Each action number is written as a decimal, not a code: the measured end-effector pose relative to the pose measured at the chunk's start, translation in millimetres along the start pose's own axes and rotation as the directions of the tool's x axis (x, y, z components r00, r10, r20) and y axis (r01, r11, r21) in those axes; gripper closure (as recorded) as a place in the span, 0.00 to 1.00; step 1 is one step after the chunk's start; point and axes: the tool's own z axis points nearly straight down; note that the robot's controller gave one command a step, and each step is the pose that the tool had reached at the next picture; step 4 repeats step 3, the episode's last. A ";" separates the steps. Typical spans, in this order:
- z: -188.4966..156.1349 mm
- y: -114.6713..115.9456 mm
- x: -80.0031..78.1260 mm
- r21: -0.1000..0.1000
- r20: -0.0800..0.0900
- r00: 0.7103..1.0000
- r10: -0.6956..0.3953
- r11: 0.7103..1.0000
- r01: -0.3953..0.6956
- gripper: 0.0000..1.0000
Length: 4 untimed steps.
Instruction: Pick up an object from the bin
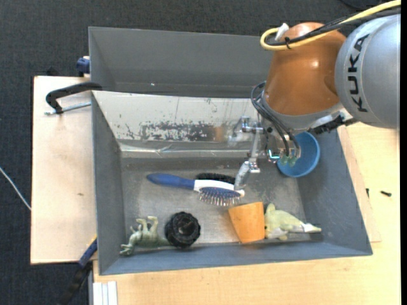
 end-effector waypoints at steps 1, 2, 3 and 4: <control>134.4 32.2 -14.3 -0.002 0.002 0.997 0.078 0.997 -0.078 0.00; 130.6 31.8 -16.1 -0.003 0.009 0.997 0.080 0.997 -0.080 1.00; -7.3 34.2 -13.4 -0.004 0.019 0.993 0.116 0.993 -0.116 1.00; -7.3 34.2 -13.4 -0.004 0.019 0.993 0.116 0.993 -0.116 1.00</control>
Offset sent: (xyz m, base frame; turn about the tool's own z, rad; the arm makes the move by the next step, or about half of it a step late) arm 0.0139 0.0302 -0.1325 0.0806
